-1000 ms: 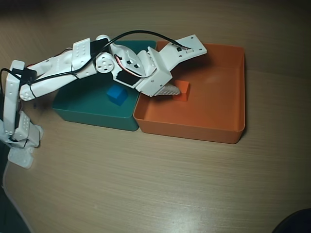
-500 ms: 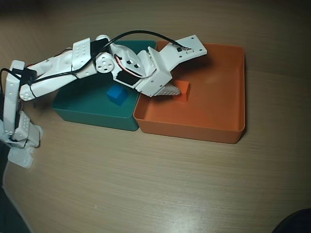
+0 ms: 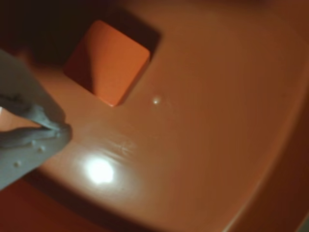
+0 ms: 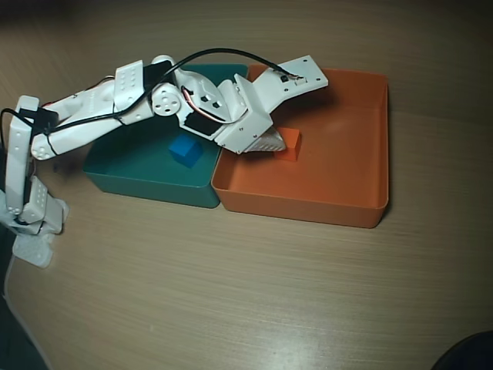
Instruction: Grasp a cube and put it in the box.
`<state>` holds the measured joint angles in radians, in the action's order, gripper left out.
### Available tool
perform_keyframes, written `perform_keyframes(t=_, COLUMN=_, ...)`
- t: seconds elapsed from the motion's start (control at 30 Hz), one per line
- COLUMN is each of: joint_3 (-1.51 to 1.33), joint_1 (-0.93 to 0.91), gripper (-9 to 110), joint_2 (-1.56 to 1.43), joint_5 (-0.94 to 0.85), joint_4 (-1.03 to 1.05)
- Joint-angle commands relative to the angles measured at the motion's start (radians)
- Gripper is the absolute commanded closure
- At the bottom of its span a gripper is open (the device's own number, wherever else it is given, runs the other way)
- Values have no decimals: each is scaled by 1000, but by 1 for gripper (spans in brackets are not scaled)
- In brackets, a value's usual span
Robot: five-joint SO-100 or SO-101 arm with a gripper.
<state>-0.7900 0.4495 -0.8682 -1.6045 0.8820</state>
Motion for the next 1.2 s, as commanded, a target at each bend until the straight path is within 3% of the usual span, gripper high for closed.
perform_keyframes(t=0.0, joint_3=9, joint_1=8, gripper=107, joint_2=-147, joint_5=-3, joint_4=-3)
perform_keyframes(t=0.33, joint_3=-351, joint_1=-17, gripper=107, joint_2=-540, joint_5=-12, joint_4=-3)
perform_keyframes(t=0.67, joint_3=-894, joint_1=-178, gripper=106, joint_2=-1051, joint_5=-14, joint_4=-17)
perform_keyframes(t=1.17, joint_3=-1612, joint_1=-411, gripper=106, joint_2=-1580, joint_5=-14, joint_4=-18)
